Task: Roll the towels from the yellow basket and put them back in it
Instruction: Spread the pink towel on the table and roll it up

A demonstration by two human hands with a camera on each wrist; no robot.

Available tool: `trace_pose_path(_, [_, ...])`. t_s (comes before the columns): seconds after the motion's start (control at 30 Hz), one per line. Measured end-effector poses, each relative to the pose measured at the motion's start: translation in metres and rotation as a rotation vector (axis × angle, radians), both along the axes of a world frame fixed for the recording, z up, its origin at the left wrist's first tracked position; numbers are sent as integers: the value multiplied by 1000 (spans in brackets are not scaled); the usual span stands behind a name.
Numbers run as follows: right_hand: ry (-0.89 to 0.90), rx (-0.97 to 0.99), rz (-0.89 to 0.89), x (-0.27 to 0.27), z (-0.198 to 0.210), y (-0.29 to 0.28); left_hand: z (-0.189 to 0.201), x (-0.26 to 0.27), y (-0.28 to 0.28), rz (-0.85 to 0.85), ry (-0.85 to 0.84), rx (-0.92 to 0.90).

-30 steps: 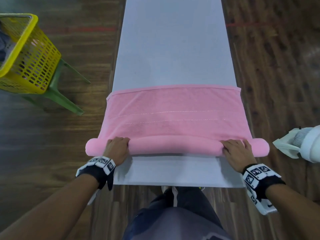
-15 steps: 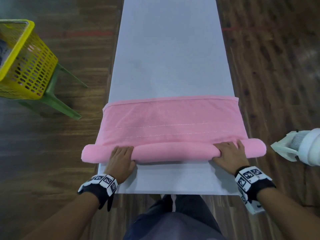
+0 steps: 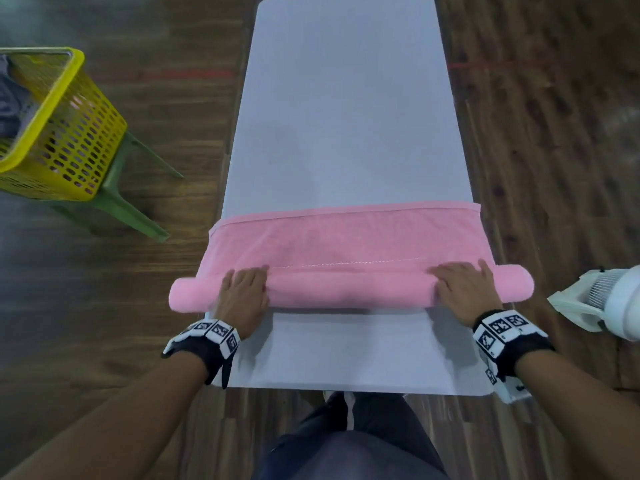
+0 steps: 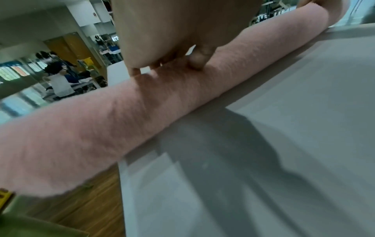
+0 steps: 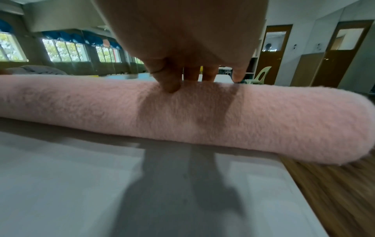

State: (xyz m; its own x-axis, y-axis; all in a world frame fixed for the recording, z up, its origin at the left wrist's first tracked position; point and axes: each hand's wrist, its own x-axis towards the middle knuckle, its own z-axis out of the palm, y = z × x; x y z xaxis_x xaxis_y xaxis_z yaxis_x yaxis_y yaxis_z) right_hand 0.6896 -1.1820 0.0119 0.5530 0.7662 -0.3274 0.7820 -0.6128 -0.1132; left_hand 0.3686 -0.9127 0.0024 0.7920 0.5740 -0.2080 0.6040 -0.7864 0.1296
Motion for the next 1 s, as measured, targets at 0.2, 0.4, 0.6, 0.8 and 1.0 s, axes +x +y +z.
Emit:
trace_pose_path(0.2, [91,-60,15,-9,-9,-7,-9,-16,3,-77,73,3])
trace_pose_path(0.4, [12,-38,24,1,-3,-2,-2,-9,8,-37,37,54])
trace_pose_path(0.6, [10,-15,27,10,-9,-1,-6,-8,19,-74,70,63])
trace_pose_path(0.8, [-1,-13,27,57,3,37,2,26,58,-27,28,97])
trace_pose_path(1.0, [-5,-110,-8,96,-6,40,0,25,108,56,184,-16])
